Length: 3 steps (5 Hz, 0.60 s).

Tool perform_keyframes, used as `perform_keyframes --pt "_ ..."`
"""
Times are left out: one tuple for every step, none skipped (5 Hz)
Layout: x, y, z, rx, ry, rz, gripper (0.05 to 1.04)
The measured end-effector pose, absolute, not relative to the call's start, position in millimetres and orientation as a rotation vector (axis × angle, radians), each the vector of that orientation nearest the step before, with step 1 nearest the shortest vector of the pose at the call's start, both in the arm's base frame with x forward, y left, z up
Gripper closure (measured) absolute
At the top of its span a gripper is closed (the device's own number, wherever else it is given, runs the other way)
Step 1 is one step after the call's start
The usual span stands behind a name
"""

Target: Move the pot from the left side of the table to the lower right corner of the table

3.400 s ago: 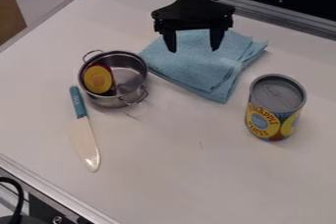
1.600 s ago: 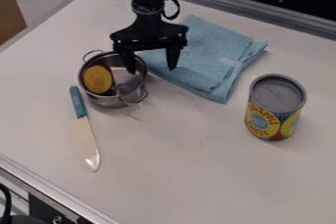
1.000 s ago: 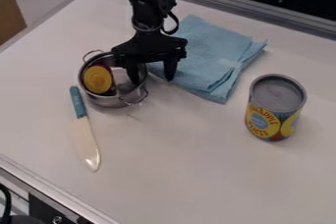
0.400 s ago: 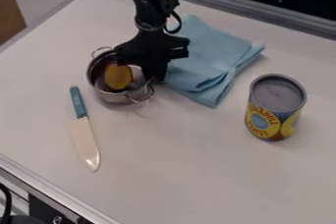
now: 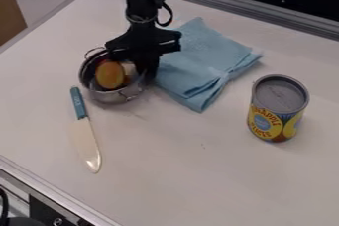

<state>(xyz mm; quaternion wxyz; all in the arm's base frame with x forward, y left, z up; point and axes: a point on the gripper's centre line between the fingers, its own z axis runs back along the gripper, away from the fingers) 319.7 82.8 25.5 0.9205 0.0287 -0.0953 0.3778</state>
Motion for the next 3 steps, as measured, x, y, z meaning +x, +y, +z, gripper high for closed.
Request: perform_keyframes --pt "323.0 85.3 38.4 0.059 -0.227 0.842 1.026" --pt "328.1 82.0 49.3 0.061 -0.211 0.853 1.026" --pt "326.3 77.0 66.8 0.080 -0.214 0.851 1.026"
